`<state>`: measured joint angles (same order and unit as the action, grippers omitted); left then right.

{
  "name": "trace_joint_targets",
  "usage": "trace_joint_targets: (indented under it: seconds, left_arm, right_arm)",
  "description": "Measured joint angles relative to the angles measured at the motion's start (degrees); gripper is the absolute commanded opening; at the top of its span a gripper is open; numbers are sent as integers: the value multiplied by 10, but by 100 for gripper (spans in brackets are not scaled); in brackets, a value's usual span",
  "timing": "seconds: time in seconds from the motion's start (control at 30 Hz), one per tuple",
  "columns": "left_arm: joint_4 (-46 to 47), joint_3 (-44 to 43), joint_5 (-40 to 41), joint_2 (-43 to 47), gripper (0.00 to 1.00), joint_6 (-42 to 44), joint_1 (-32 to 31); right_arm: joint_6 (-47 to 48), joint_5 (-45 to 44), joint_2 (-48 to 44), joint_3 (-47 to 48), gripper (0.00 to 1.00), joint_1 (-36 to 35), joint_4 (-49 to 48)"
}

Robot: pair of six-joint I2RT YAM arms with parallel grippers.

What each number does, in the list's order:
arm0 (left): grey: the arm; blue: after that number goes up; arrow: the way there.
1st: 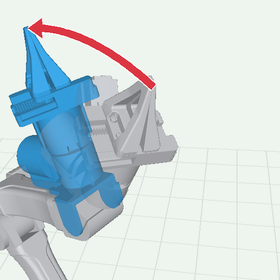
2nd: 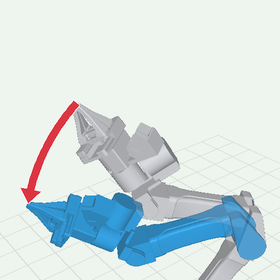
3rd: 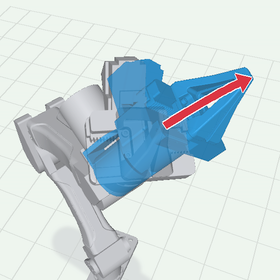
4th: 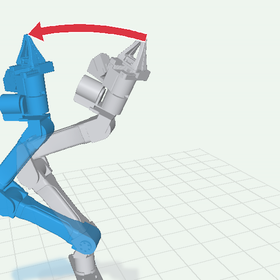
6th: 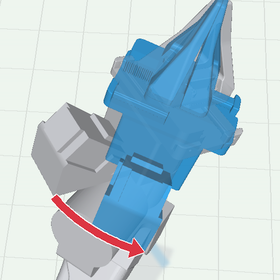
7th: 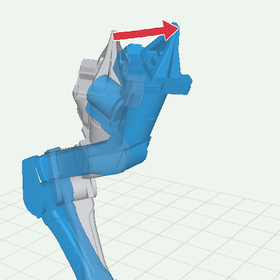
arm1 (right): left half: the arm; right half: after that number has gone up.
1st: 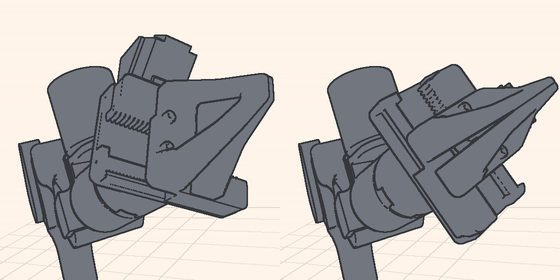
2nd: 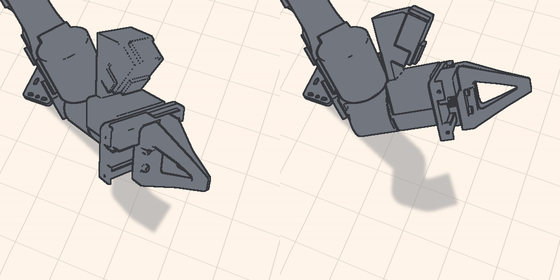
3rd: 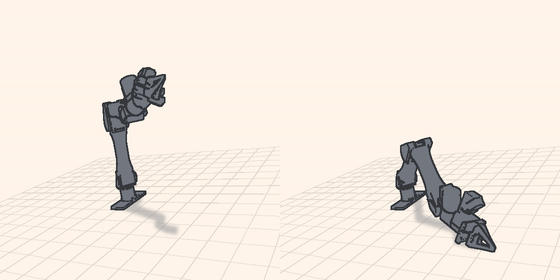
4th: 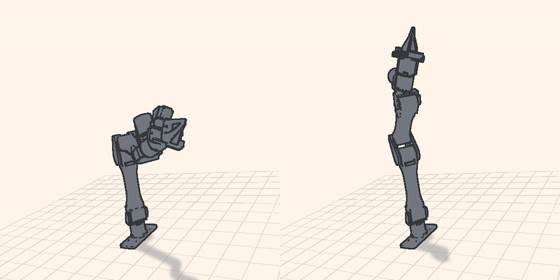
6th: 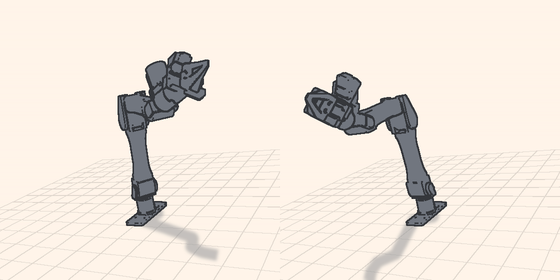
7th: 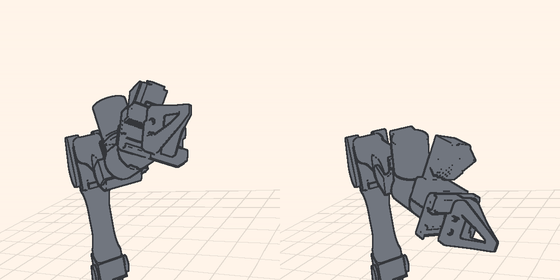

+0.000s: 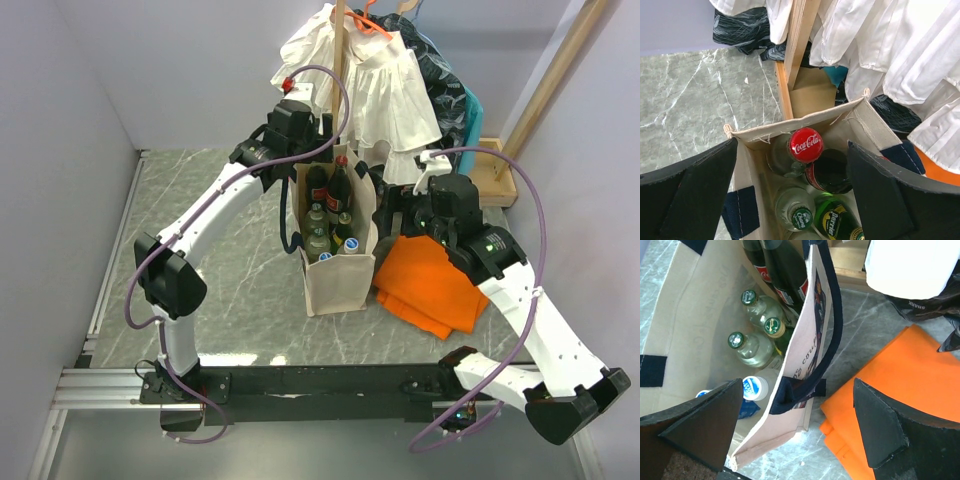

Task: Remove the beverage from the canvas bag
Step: Take out the drink from the canvas bag.

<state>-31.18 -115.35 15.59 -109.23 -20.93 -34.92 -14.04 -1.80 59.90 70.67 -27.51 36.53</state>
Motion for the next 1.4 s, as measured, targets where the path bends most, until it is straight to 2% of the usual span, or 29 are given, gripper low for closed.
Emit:
trace_joint_targets:
  seconds: [0.73,0.87,1.33,1.4]
  left_arm:
    - [6,5,-17,-13,88,-11,0]
    - [9,18,-17,-13,82,-12,0]
    - [16,8,-16,-29,74,-12,0]
    - [16,8,-17,-34,69,-13,0]
  right_arm:
    - [0,-10,2,-9,95,0,3]
    - [-2,-15,2,-9,95,0,3]
    - [-2,-21,5,-10,95,0,3]
    - [-2,-22,5,-13,95,0,2]
